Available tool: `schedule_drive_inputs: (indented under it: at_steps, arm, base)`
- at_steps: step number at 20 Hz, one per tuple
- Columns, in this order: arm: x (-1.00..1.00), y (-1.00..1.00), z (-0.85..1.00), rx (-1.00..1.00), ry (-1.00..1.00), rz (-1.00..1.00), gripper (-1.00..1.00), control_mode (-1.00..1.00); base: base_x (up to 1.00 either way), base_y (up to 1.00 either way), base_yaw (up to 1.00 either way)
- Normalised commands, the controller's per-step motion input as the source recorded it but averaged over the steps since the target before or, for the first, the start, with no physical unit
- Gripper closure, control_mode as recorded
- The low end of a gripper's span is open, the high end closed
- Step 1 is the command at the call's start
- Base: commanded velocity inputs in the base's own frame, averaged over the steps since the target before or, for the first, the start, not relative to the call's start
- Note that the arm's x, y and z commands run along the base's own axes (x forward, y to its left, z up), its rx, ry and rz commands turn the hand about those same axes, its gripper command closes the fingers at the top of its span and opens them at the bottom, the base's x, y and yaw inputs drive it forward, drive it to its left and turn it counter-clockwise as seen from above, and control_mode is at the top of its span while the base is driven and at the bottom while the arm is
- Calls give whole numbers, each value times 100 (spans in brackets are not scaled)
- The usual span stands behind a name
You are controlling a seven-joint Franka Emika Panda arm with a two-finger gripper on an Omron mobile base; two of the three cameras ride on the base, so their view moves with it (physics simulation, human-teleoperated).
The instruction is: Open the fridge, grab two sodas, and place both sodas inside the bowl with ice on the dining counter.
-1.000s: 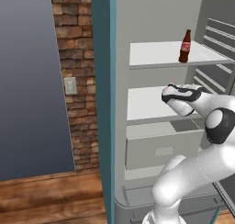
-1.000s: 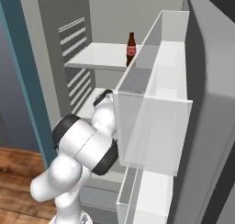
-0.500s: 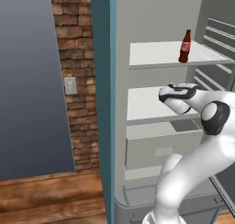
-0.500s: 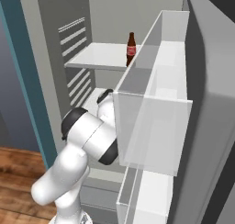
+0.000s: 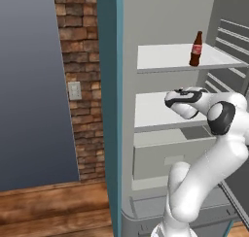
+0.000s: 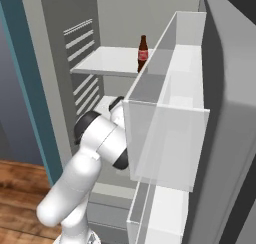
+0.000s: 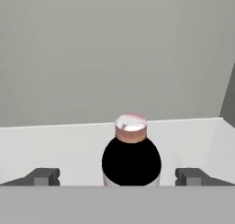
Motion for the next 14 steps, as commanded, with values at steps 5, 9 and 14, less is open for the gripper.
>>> schedule_drive_inputs:
  at_steps: [5, 9, 14]
  arm:
    - [16, -13, -10, 0, 0, 0, -100, -100]
    - [16, -10, -10, 0, 0, 0, 100, -100]
    - [4, -4, -5, -1, 0, 0, 100, -100]
  base:
    - [0, 0, 0]
    - [0, 0, 0]
    - [0, 0, 0]
